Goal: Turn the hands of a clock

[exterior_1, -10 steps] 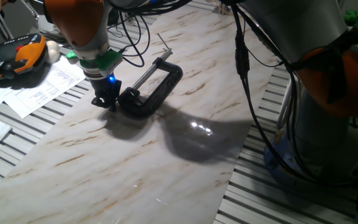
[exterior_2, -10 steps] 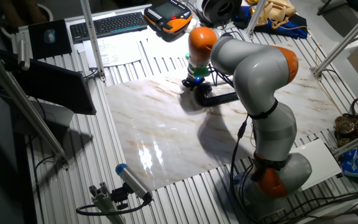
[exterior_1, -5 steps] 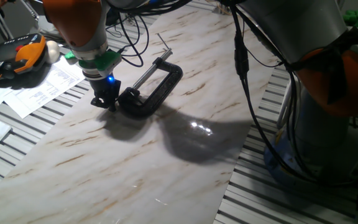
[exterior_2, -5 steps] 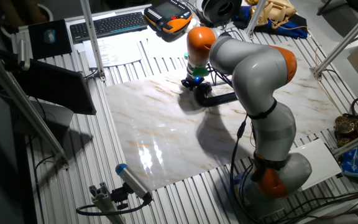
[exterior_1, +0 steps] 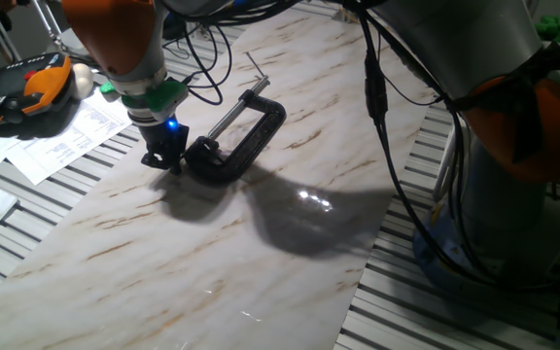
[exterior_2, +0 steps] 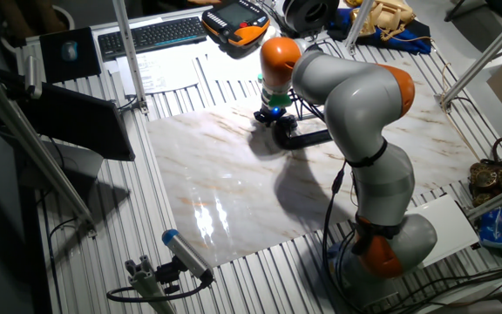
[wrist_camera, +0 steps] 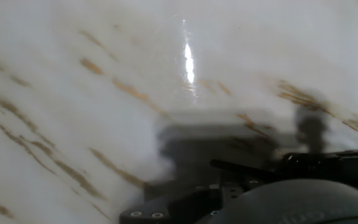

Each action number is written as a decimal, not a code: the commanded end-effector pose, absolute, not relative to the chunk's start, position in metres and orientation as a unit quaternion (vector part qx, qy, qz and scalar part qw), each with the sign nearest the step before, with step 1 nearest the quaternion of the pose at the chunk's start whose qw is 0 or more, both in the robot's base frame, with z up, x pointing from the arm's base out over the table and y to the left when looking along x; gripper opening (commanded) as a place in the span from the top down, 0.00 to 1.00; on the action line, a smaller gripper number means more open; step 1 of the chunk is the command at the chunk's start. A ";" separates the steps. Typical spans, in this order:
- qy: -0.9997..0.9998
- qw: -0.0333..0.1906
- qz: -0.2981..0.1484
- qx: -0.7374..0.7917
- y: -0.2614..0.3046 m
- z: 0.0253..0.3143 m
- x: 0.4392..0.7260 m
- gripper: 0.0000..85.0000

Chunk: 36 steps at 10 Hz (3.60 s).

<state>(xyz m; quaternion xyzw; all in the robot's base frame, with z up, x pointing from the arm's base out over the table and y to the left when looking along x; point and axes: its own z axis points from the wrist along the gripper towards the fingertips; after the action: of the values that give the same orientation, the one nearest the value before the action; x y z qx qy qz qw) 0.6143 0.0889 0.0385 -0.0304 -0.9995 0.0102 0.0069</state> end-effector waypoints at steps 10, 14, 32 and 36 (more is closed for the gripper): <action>-0.998 0.016 0.019 -0.054 0.089 0.039 0.615 1.00; -0.998 0.013 0.021 -0.055 0.091 0.039 0.616 1.00; -0.998 0.019 0.018 -0.057 0.079 0.044 0.636 1.00; -0.998 0.023 0.017 -0.051 0.071 0.047 0.643 1.00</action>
<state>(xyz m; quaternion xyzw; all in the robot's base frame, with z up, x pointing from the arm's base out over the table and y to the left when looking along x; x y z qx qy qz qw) 0.6433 0.0704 0.0467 -0.0513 -0.9983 0.0174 0.0226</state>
